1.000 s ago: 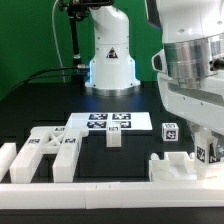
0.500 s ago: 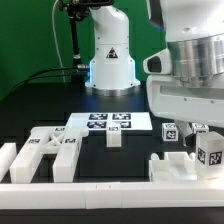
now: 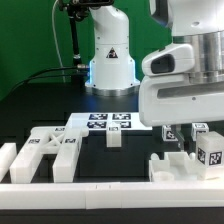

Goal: Assemble chair

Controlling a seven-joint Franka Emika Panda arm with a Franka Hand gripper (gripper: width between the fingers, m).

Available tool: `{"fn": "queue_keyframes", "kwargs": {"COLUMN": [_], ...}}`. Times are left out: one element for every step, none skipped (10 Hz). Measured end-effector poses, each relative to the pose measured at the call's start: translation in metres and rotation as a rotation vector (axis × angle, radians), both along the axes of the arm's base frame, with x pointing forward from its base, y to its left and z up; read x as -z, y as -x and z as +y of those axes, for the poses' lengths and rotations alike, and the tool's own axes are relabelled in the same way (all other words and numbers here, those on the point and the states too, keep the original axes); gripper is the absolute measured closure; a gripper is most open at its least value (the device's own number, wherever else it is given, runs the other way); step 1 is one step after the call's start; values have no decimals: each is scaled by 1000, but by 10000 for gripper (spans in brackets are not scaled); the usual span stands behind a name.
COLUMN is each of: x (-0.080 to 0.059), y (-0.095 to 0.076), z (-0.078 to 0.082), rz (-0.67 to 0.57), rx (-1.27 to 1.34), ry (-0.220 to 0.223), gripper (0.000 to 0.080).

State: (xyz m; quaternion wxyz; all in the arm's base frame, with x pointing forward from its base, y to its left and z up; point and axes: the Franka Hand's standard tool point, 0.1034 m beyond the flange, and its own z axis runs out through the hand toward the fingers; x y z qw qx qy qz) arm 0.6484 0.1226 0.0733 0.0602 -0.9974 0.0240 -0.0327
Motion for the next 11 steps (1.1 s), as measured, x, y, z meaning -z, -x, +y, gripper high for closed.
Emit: {"fn": "queue_keyframes", "kwargs": {"x": [1,1,1,1,2,2,2,2,2,3,3], "y": [1,1,1,1,1,1,1,1,3,2,2], "z": [2,2,1,2,-1,-1,-2,-4,-2,2,5], "rz": [10,12,13,22,34,43,62,82,128,164,190], "rx": [63,80,84,157,239,315,460,585,777,979,1178], "ry": [-17,-18,-18,-25,-27,-32,-47,-67,-90,-121,-144], "gripper": [151,311,311,449,501,501,503,505,505,506,506]}}
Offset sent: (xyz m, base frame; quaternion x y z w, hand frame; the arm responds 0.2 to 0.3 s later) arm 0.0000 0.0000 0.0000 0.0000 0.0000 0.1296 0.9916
